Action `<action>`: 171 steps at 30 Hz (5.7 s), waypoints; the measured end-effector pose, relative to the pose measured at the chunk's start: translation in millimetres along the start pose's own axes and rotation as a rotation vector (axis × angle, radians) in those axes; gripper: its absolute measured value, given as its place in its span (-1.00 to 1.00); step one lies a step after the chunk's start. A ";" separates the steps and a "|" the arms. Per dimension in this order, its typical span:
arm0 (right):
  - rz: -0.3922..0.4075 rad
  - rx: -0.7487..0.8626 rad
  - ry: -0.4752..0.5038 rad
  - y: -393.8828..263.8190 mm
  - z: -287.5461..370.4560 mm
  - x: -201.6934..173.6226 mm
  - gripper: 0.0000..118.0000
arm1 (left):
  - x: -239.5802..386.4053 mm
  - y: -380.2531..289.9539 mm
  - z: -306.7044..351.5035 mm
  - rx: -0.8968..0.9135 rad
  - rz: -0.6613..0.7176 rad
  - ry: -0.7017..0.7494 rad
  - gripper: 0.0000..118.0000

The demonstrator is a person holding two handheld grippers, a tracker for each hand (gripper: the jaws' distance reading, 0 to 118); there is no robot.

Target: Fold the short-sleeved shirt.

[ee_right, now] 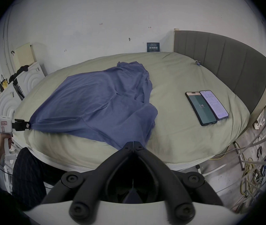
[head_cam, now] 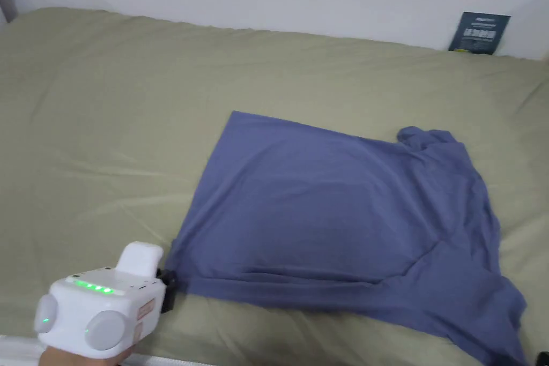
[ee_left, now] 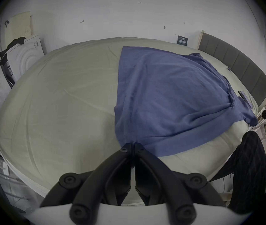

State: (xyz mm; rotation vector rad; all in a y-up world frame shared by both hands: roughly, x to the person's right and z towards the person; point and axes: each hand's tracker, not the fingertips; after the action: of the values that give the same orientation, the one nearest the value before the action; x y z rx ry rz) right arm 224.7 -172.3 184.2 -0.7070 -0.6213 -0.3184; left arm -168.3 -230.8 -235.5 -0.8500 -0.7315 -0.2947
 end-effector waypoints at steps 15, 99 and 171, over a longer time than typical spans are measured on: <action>0.149 -0.235 -0.028 10.1 -86.6 2.7 -0.98 | 19.8 13.7 20.2 -0.007 0.008 0.007 -1.00; 0.050 -0.139 -0.098 111.4 -191.3 8.0 1.00 | 13.5 137.2 -95.3 -0.018 0.031 0.036 -0.90; 0.025 0.214 0.085 33.5 -14.0 -59.2 -0.97 | -24.1 220.6 -128.9 0.073 -0.012 0.122 0.92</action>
State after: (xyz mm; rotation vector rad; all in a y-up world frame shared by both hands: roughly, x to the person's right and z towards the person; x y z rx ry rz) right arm 200.4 -153.8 121.8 -0.4933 -0.5556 -0.2529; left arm -12.9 -190.1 -435.6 -0.7518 -0.6299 -0.3262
